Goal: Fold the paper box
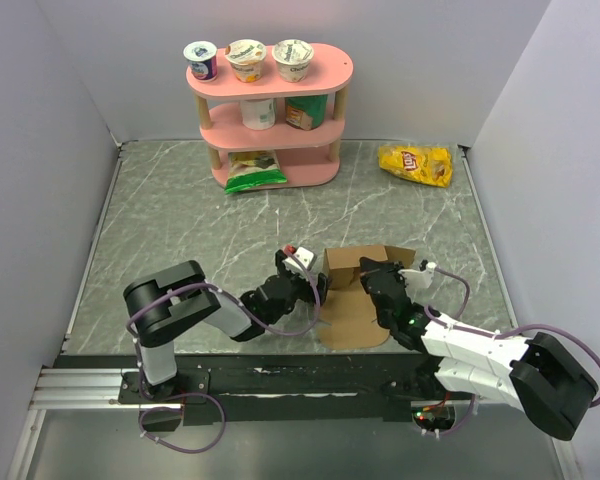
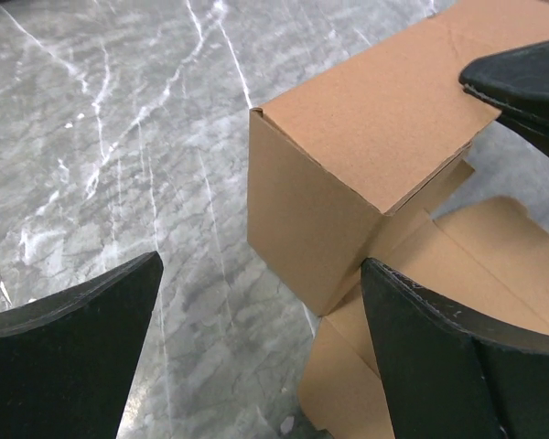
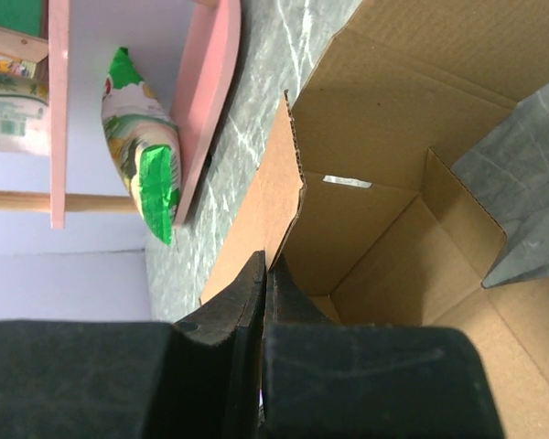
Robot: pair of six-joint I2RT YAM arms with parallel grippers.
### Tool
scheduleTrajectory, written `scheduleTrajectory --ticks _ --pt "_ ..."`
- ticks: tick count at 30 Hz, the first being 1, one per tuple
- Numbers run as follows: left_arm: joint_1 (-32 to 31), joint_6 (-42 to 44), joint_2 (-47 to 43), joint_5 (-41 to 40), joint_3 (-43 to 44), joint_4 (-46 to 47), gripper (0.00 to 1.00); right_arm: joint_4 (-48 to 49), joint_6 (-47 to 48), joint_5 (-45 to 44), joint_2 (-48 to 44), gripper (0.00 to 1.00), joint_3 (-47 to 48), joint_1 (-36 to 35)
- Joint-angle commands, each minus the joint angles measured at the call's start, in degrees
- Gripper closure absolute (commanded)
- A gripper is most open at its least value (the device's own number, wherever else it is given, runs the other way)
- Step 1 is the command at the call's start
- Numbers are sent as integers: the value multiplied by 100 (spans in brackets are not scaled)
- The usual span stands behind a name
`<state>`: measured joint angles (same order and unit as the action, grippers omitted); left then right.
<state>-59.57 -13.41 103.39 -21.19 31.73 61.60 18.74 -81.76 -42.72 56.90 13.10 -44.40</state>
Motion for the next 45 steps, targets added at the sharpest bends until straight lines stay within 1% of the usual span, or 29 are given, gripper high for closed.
scheduleTrajectory --ticks 1,4,5,18,20,26,29,30,31,35,36,39,43,44,45 --pt "-72 57 259 -667 79 976 4 -1259 -42 53 58 100 69 -104" --pt "-160 286 453 -702 193 1073 4 -1277 -86 53 31 100 78 -113" --pt "-169 295 480 -850 220 1073 4 -1268 -69 62 23 100 87 -130" --pt "-178 207 691 -904 439 1504 4 -1180 -60 124 101 100 52 -156" --pt "-178 207 726 -992 518 1399 4 -1162 -77 141 128 100 52 -148" --pt "-178 93 928 -1615 897 933 4 -1110 -60 176 137 100 52 -165" --pt "-178 110 981 -1853 888 1072 4 -1118 -69 203 137 100 52 -183" --pt "-178 137 1007 -1871 871 1117 1 -1136 -77 203 128 100 52 -192" --pt "-178 180 1016 -1897 862 1195 1 -1153 -112 229 119 100 61 -192" --pt "-178 277 1077 -1950 827 1424 13 -1259 -200 273 119 100 114 -192" --pt "-178 312 1121 -1933 809 1477 19 -1311 -200 290 102 100 122 -192" --pt "-178 435 1200 -1906 826 1618 27 -1408 -218 317 49 100 210 -192" --pt "-178 471 1174 -1863 765 1767 27 -1549 -227 317 31 100 280 -200" --pt "-186 471 1166 -1862 739 1750 28 -1566 -253 326 31 100 280 -192" --pt "-186 480 1157 -1906 739 1732 32 -1593 -297 317 23 100 280 -192"
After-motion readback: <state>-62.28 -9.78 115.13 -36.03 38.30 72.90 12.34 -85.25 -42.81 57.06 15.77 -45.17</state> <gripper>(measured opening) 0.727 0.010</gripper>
